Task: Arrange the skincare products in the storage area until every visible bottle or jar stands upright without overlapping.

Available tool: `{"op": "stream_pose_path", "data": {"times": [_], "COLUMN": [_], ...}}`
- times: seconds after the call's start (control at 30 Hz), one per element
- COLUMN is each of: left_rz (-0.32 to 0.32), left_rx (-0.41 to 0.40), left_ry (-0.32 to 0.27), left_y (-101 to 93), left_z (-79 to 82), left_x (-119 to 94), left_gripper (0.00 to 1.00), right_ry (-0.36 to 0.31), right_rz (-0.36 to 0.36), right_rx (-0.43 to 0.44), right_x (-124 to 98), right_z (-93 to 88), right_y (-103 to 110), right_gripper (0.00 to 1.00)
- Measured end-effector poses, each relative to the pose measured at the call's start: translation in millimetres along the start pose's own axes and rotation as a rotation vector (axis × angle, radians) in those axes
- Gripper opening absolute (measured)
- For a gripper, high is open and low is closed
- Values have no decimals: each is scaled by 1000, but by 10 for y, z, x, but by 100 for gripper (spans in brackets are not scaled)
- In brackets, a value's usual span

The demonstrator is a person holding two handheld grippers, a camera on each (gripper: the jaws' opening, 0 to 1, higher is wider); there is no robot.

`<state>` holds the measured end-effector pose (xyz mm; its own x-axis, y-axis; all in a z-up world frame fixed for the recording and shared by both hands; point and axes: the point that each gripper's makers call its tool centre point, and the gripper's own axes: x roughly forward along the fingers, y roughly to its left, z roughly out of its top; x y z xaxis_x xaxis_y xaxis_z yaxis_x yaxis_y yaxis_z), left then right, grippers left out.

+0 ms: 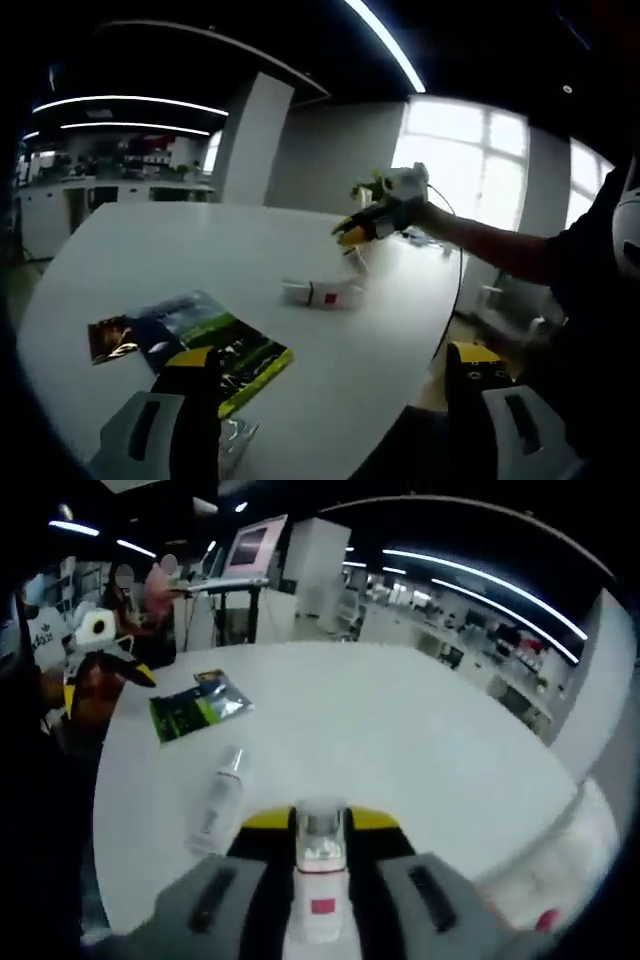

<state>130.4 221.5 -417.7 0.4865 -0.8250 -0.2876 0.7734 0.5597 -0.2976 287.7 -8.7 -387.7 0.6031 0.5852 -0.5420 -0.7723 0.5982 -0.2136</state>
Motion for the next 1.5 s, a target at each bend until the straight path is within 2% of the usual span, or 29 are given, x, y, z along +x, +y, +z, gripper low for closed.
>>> {"op": "stream_pose_path", "data": {"times": [0.2,0.3,0.4,0.6,0.67,0.73,1.23,1.33,1.4,1.5], "left_rz": [-5,-7,-9,-14,-13,-12,-32,-36,-39,-42], "left_rx": [-2,0,1,5,4,3,10,18,23,25], "left_ry": [7,8,12,19,16,13,18,28,32,28], "left_y": [-4,-8,-10,-22,-16,-11,-18,-25,-33,-38], "left_z": [-15,-11,-12,-10,-2,6,46,59,69,81], "left_x": [12,15,24,33,34,40,67,106,123,139], "left_gripper": [95,95,95,95,95,95,95,95,95,95], "right_ry": [-47,-104,-194,-233,-260,-314,-426,-418,-449,-460], "right_rz": [-44,-87,-107,-149,-181,-194,-324,-364,-391,-429], "right_rx": [26,68,155,207,228,273,356,342,366,381], "right_x": [-79,-161,-231,-316,-360,-412,-740,-799,-871,-944], "right_z": [-30,-7,41,-69,-88,-57,-163,-223,-248,-324], "right_y": [-108,-139,-179,-193,-232,-233,-295,-319,-339,-363], "right_gripper": [18,18,18,18,18,18,17,17,17,17]}}
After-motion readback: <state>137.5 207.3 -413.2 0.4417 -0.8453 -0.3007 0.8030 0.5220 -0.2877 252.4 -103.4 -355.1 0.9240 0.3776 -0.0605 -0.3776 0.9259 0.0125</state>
